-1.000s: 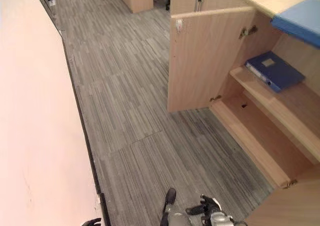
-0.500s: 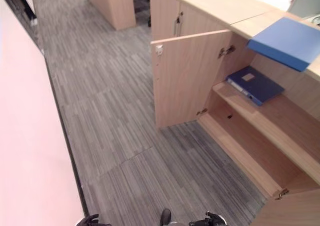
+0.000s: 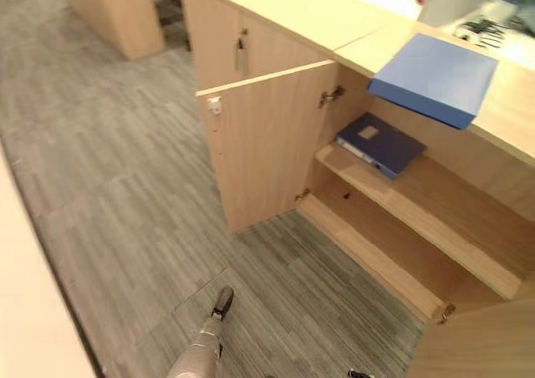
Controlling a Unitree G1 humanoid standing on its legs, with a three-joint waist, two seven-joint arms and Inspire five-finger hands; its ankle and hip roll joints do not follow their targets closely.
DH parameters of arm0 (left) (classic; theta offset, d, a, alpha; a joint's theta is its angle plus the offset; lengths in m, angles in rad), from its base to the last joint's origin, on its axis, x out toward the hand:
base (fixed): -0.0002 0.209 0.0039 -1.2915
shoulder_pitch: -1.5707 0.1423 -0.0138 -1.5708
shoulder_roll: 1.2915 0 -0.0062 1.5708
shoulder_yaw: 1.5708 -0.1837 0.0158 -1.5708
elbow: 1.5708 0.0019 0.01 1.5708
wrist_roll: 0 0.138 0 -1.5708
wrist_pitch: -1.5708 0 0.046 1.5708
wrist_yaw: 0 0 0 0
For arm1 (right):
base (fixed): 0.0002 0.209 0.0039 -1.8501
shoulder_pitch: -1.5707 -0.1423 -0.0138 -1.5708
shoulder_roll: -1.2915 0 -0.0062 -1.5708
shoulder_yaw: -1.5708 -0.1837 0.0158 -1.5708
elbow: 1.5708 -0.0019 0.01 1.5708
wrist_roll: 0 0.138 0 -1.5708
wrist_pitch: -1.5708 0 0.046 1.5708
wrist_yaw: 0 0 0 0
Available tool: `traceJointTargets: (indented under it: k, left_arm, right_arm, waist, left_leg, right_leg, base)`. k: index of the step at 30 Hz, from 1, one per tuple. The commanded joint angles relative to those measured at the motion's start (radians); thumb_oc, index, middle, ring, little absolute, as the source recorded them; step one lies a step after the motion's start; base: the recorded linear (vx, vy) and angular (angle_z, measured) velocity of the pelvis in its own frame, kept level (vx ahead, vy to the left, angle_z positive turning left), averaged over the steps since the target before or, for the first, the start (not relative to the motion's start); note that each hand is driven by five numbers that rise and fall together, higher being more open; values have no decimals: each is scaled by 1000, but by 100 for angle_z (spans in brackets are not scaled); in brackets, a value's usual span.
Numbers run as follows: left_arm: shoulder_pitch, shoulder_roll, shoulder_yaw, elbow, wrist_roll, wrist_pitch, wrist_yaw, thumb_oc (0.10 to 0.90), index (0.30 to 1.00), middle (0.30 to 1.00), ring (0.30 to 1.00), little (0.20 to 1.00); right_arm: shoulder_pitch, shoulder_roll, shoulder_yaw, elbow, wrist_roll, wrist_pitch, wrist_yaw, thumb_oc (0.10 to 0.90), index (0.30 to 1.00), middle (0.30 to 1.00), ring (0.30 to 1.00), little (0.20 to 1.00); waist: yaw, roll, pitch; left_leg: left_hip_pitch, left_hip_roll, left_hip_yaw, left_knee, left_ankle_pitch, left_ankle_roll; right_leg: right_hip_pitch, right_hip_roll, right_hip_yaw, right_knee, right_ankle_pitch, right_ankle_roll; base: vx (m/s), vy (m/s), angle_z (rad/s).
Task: Put the empty folder in the office cabinet
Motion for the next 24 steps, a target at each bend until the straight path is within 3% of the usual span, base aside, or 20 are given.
traceJointTargets:
  k: [1,5,9,10,13,15,16,18,19,21,23,24]
  left_arm:
    - [-66,49,-9,-9,-7,-26,10,800,900,900,900,900]
    - [-71,64,-11,-29,5,-31,20,800,900,900,900,900]
    - [-90,79,-19,-63,14,-33,35,800,900,900,900,900]
    - [-90,79,-19,-63,14,-33,35,800,900,900,900,900]
    - [-91,77,-28,-69,26,-31,31,800,900,900,900,900]
    - [-84,77,-36,-59,47,-29,29,800,900,900,900,900]
    - [-76,76,-36,-54,51,-28,29,800,900,900,900,900]
    - [-58,71,-25,-44,52,-27,27,800,900,900,900,900]
    - [-42,65,-14,-42,53,-25,28,800,900,900,900,900]
    - [-44,65,-13,-46,49,-26,29,800,900,900,900,900]
    - [-53,65,-25,-70,51,-35,37,800,900,900,900,900]
    - [-54,65,-25,-70,51,-35,37,800,900,900,900,900]
  right_arm:
    - [7,-14,3,-21,6,-4,15,800,900,900,900,900]
    - [-2,-1,0,-33,9,4,22,800,900,900,900,900]
    - [-26,6,-2,-53,-2,10,18,800,900,900,900,900]
    - [-26,6,-2,-53,-2,11,18,800,900,900,900,900]
    - [-45,1,-7,-72,-12,11,12,800,900,900,900,900]
    - [-57,-3,-11,-86,-11,10,9,800,900,900,900,900]
    - [-58,-4,-15,-94,-6,8,8,800,900,900,900,900]
    - [-60,0,-26,-108,12,3,3,800,900,900,900,900]
    - [-67,-2,-25,-124,15,-3,-3,800,900,900,900,900]
    - [-79,-8,-18,-139,12,-9,-9,800,900,900,900,900]
    - [-105,-37,20,-178,-63,-12,-46,800,900,900,900,900]
    - [-105,-37,20,-178,-63,-12,-46,800,900,900,900,900]
  waist:
    - [-5,-26,-39]
    - [-7,-26,-72]
    - [-12,-14,-95]
    - [-12,-14,-95]
    - [-18,16,-100]
    - [-22,42,-99]
    - [-21,51,-96]
    - [-11,66,-89]
    - [-1,76,-82]
    - [-1,79,-73]
    - [-14,100,-38]
    - [-14,100,-38]
  left_leg:
    - [8,-15,59,-35,96,40]
    - [19,-34,111,-16,58,71]
    - [24,-79,181,0,-2,117]
    - [23,-80,182,1,-3,117]
    - [40,-107,213,2,-30,144]
    - [69,-120,232,-19,-41,159]
    - [88,-122,245,-34,-46,163]
    - [128,-122,284,-58,-60,160]
    - [150,-114,332,-67,-76,154]
    - [152,-108,345,-69,-78,153]
    - [137,-95,348,-59,-84,154]
    - [137,-95,349,-59,-84,154]
  right_leg:
    - [-90,7,-47,72,-1,66]
    - [-113,-50,-7,81,-1,108]
    - [-174,-124,-6,150,5,165]
    - [-175,-125,-6,151,5,165]
    - [-223,-174,-24,229,23,195]
    - [-277,-214,-41,322,69,205]
    - [-303,-242,-65,360,96,208]
    - [-324,-320,-188,380,155,193]
    - [-308,-371,-307,326,182,190]
    - [-305,-366,-326,295,183,192]
    - [-390,-306,-306,246,156,186]
    - [-391,-306,-305,247,155,186]
  base:
    - [252,285,-90]
    - [157,234,-87]
    - [158,279,-66]
    - [116,255,-43]
    - [80,236,-39]
    - [96,288,-39]
    - [112,274,-24]
    - [132,226,-53]
    - [94,117,-120]
    - [14,14,-114]
    - [-24,-46,-41]
    - [-1,-64,-20]
